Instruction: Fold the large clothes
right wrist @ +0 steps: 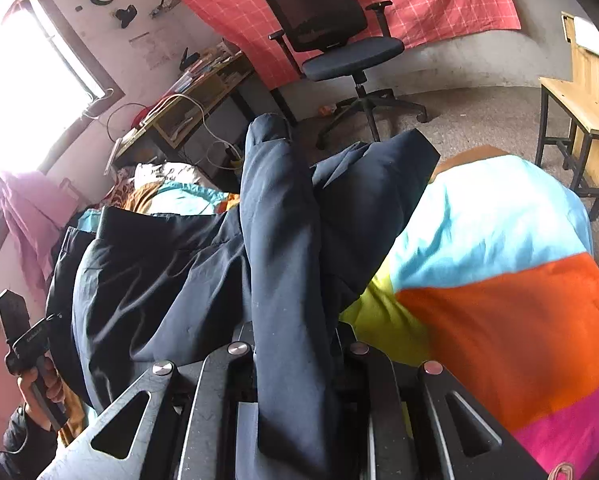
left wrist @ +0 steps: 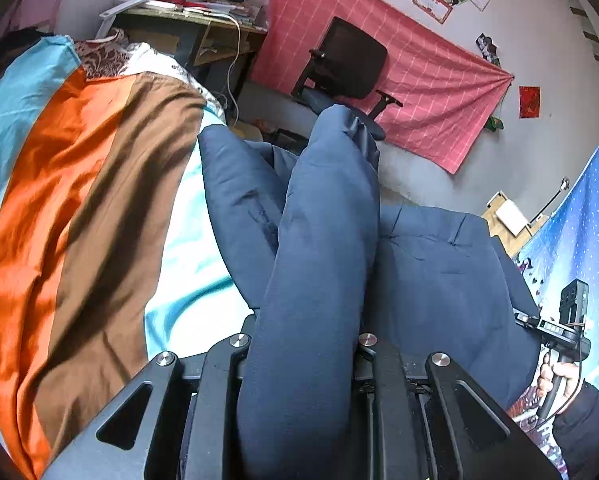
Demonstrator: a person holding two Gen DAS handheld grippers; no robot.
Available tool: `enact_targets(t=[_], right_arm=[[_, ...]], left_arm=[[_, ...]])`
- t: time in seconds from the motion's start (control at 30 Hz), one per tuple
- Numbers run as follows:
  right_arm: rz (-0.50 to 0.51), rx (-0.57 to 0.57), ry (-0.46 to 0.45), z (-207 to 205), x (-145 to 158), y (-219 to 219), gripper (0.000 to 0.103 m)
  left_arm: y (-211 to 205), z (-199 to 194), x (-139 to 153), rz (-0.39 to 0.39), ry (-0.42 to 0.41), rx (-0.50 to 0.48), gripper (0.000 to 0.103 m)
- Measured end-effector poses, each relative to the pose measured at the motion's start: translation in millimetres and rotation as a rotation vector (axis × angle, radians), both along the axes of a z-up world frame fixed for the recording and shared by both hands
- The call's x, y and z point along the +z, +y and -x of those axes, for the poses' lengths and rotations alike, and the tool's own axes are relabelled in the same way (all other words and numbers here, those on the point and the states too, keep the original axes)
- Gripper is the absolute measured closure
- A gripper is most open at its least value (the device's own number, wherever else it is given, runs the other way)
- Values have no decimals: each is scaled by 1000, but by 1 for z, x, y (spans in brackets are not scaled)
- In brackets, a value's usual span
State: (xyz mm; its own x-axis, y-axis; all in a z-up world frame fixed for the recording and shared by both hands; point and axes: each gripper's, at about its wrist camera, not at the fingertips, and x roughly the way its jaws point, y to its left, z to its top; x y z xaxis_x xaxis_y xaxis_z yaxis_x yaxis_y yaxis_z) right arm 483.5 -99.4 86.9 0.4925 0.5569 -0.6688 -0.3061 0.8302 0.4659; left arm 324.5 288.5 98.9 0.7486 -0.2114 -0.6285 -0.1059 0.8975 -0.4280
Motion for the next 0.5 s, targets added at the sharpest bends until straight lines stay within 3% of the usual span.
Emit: enact_targets(t=[0.23,0.5], right_arm=[[-9,18,55,21,-23,-9,87],[-10,-12,95,28,-58,-17,87]], left_arm=[[-20,13,-24,-73,56,-83,87],[-26,12,-45,-128,67,-102,87]])
